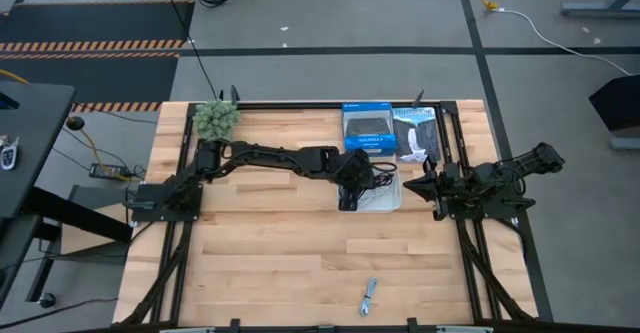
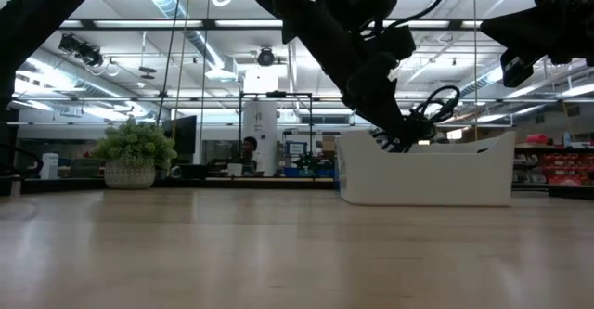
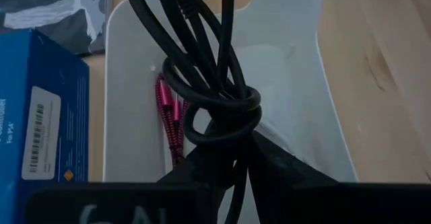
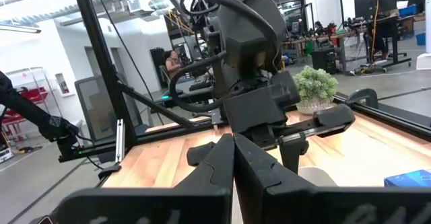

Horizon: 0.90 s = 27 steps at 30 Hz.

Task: Pick and place USB-C Cables
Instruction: Put the black charger cable into the white bin

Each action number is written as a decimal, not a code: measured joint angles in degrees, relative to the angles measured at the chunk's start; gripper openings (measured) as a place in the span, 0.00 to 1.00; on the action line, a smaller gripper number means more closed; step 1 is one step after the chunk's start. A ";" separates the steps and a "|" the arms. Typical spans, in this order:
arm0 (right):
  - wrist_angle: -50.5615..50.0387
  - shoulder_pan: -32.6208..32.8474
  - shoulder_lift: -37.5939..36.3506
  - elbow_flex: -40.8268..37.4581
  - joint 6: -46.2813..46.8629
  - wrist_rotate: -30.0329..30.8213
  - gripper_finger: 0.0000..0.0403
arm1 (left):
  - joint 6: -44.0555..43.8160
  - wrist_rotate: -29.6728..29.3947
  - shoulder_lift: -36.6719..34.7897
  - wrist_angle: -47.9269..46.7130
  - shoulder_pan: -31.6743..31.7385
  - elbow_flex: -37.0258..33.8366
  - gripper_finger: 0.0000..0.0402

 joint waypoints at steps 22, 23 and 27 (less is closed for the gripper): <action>0.00 -0.01 -0.01 0.00 0.00 0.00 0.03 | -4.74 1.22 -2.10 0.28 -0.08 0.02 0.47; -0.04 0.01 0.02 -0.01 0.00 0.00 0.03 | -5.34 1.22 -2.10 1.34 -0.04 0.02 0.46; -0.01 0.01 0.02 -0.01 0.00 -0.01 0.03 | -9.83 1.24 -2.10 4.90 -0.04 0.02 0.44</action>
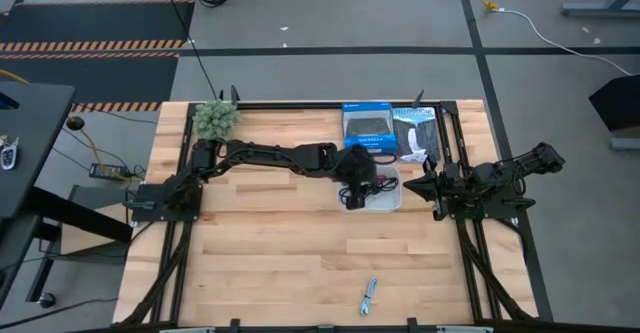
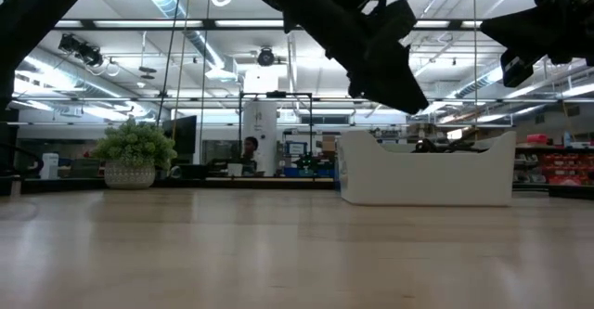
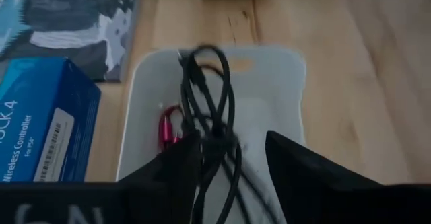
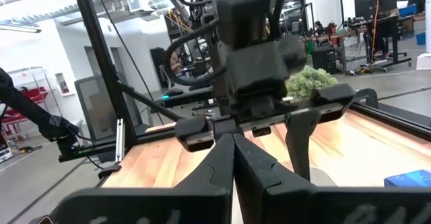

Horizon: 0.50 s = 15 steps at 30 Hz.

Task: Pick and place USB-C Cables
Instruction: Put the black charger cable into the white bin

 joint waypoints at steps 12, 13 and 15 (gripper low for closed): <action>0.27 0.00 0.08 0.00 0.00 -0.01 0.03 | -1.43 -2.83 5.38 3.56 -0.26 -0.11 0.29; 0.46 -0.02 0.21 0.01 0.00 0.03 0.03 | -1.44 -3.36 5.87 4.05 -0.13 -0.10 0.28; 0.25 0.00 0.23 0.00 0.00 -0.18 0.03 | -1.48 -3.39 6.17 3.84 0.09 -0.08 0.26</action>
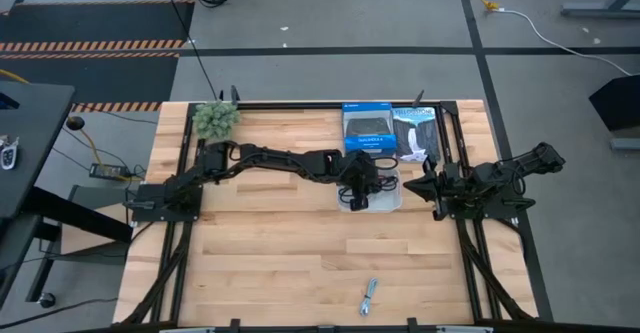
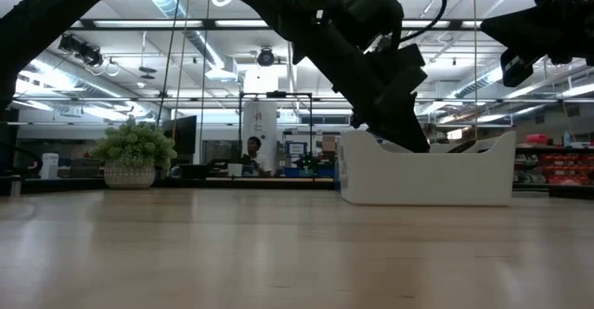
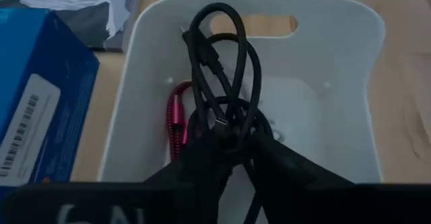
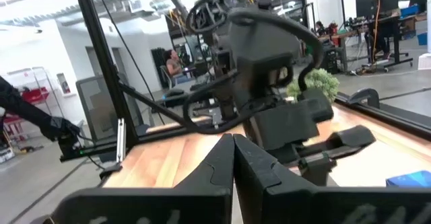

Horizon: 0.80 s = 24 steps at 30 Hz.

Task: Pick and place USB-C Cables
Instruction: Put the black charger cable into the white bin, then put the blue charger cable into the white bin

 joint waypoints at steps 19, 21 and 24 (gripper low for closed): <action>0.61 0.00 0.32 0.00 0.00 -0.02 0.03 | -1.57 16.65 -7.37 0.47 -0.09 -0.01 0.20; 0.63 -0.02 0.32 0.00 0.00 0.00 0.03 | -6.38 22.45 -7.29 0.23 -0.23 -0.01 0.20; 0.63 0.00 0.32 0.01 0.00 0.00 0.03 | -13.89 29.95 -7.29 -0.24 -0.99 -0.01 0.20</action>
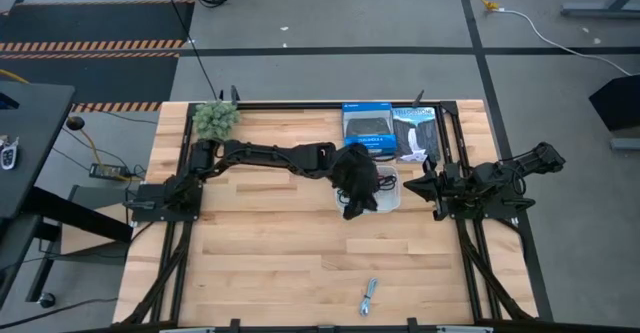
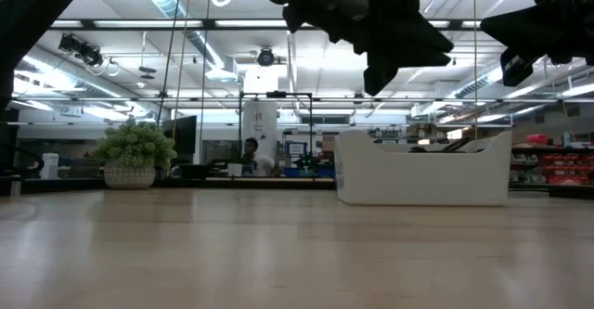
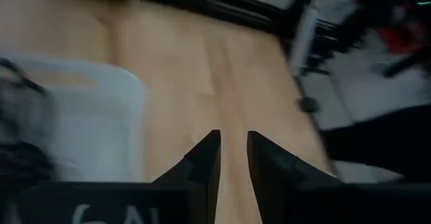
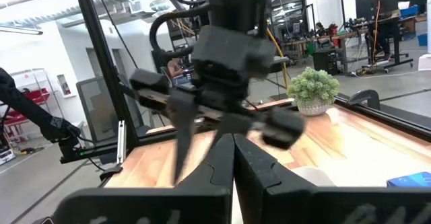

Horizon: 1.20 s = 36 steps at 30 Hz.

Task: Pick and place USB-C Cables
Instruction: Put the blue charger cable into the white bin

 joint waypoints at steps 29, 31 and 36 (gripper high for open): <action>0.00 -0.02 0.00 -0.01 0.00 -0.02 0.03 | -32.96 -37.52 0.15 4.53 -21.88 0.00 0.20; 0.00 -0.02 0.00 -0.01 0.00 0.00 0.03 | -36.47 -41.84 0.15 3.76 -23.33 0.00 0.20; 0.00 0.00 0.00 -0.01 0.00 -0.02 0.03 | -45.52 -49.51 0.15 2.81 -26.95 0.00 0.20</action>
